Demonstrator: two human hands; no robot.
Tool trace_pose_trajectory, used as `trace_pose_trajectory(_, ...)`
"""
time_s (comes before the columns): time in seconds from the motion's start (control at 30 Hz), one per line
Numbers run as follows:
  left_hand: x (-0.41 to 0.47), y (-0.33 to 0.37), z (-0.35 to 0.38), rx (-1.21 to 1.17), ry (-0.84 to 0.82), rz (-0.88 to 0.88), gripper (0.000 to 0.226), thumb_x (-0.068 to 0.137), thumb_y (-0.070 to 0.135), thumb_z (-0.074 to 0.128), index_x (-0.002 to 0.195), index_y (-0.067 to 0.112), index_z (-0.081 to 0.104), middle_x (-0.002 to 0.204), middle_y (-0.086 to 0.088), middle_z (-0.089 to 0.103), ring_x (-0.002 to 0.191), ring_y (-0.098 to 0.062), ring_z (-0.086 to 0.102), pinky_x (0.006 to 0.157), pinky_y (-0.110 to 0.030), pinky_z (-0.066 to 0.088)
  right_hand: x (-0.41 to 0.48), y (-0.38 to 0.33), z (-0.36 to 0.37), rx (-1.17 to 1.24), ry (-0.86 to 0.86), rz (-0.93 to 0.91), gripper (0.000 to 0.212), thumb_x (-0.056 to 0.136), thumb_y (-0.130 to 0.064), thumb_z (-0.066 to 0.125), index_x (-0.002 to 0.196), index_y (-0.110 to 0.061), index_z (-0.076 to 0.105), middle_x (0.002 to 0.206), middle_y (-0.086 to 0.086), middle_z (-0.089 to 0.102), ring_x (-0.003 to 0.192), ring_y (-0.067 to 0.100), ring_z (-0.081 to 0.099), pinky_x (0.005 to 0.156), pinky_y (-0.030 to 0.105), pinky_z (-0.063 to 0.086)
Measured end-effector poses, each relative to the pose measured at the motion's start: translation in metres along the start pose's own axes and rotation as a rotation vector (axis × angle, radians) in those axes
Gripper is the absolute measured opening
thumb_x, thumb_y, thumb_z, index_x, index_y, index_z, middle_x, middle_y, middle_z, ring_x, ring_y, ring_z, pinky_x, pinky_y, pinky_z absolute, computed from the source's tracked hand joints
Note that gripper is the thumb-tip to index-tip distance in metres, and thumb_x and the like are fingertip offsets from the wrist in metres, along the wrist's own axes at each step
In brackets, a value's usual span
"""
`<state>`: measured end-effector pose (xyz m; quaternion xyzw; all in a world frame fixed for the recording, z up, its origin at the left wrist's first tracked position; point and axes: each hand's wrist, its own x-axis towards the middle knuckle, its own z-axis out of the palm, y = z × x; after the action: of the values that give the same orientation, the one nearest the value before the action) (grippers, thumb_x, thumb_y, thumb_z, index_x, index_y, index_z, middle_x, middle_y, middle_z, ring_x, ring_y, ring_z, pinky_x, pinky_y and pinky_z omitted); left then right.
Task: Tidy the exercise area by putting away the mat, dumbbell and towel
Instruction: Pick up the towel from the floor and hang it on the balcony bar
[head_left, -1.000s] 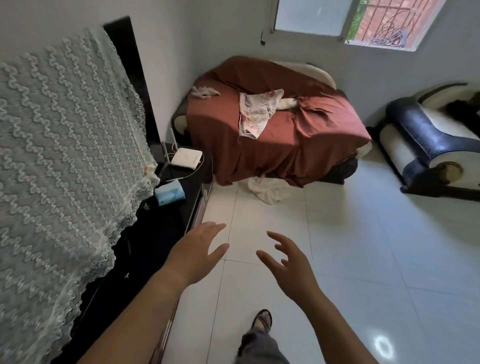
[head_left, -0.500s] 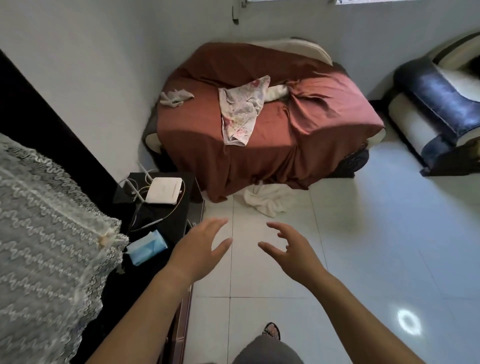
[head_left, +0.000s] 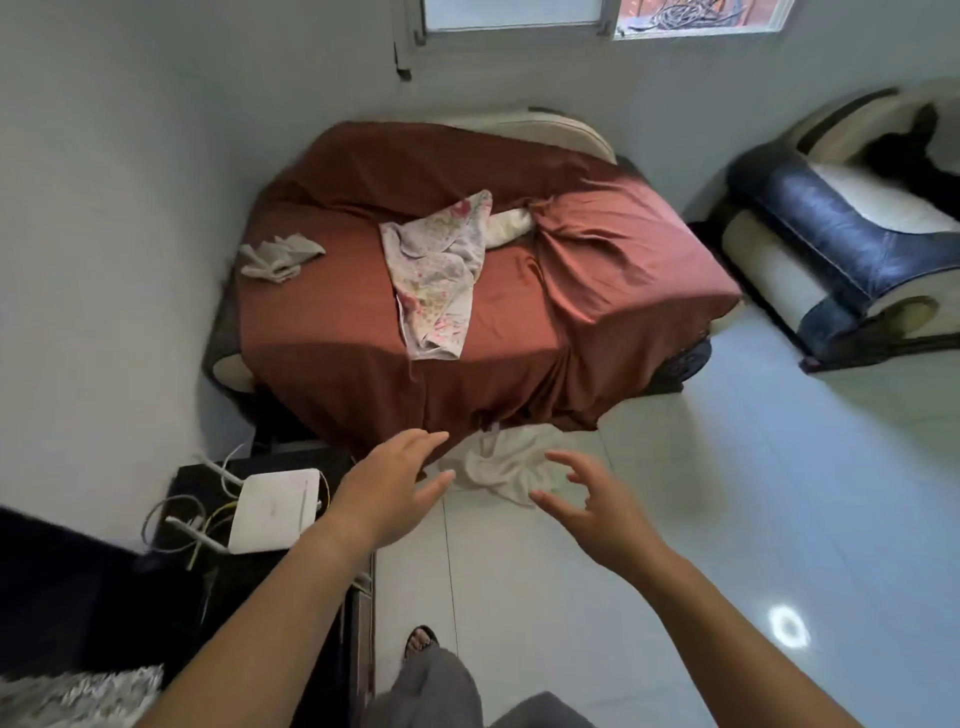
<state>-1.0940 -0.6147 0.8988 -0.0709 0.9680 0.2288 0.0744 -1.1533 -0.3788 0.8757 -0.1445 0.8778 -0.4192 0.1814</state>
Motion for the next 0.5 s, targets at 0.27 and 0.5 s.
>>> trace_pose_trajectory(0.27, 0.155, -0.028, -0.038, 0.07, -0.149, 0.148, 0.055, 0.091, 0.049, 0.047, 0.141, 0.03, 0.035, 0.143, 0.006, 0.04, 0.129, -0.015, 0.041, 0.102, -0.036, 0.04, 0.087, -0.019, 0.006, 0.052, 0.115, 0.157, 0.051, 0.081, -0.045, 0.066, 0.127, -0.03, 0.05, 0.118, -0.021, 0.047, 0.108, 0.0, 0.046, 0.088, 0.018, 0.036)
trace_pose_trajectory(0.5, 0.323, 0.038, -0.036, 0.066, -0.158, 0.248, 0.054, 0.091, 0.046, 0.047, 0.14, 0.026, 0.037, 0.139, -0.006, 0.044, 0.126, -0.028, 0.044, 0.102, -0.043, 0.04, 0.157, 0.006, -0.025, 0.068, 0.144, 0.245, 0.049, 0.081, -0.043, 0.068, 0.125, -0.033, 0.05, 0.118, -0.022, 0.046, 0.11, 0.002, 0.047, 0.087, 0.017, 0.035)
